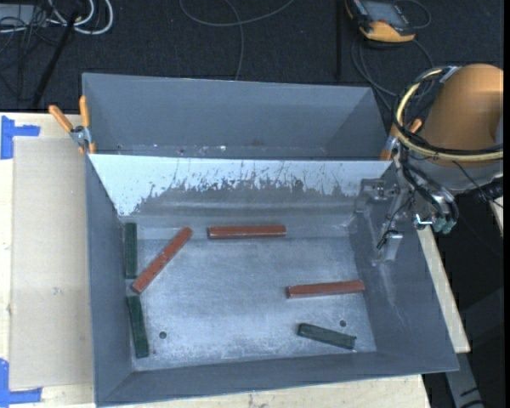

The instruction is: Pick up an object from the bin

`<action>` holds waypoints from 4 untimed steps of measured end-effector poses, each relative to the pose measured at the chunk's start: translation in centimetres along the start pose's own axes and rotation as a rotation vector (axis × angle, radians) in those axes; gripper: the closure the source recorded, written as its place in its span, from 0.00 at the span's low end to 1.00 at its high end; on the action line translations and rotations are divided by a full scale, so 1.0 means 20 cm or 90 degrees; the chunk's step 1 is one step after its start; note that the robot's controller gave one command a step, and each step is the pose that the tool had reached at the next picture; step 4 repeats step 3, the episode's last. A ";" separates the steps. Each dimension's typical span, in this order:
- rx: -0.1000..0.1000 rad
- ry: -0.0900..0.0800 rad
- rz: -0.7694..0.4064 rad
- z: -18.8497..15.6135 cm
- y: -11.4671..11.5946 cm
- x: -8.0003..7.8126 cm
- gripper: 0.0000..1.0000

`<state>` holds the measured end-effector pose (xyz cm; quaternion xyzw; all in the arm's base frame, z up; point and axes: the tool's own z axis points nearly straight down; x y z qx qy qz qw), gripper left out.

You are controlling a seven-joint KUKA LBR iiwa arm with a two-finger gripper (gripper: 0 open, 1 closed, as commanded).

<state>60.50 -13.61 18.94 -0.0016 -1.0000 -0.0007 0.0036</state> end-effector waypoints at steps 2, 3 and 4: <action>0.001 -0.004 -0.068 0.60 0.08 0.33 1.00; 0.002 -0.011 -0.056 -0.50 0.12 0.27 1.00; 0.002 -0.011 -0.056 -0.50 0.12 0.27 1.00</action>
Offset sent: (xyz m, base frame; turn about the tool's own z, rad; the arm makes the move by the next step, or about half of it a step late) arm -0.0674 0.0157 -0.1181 -0.1028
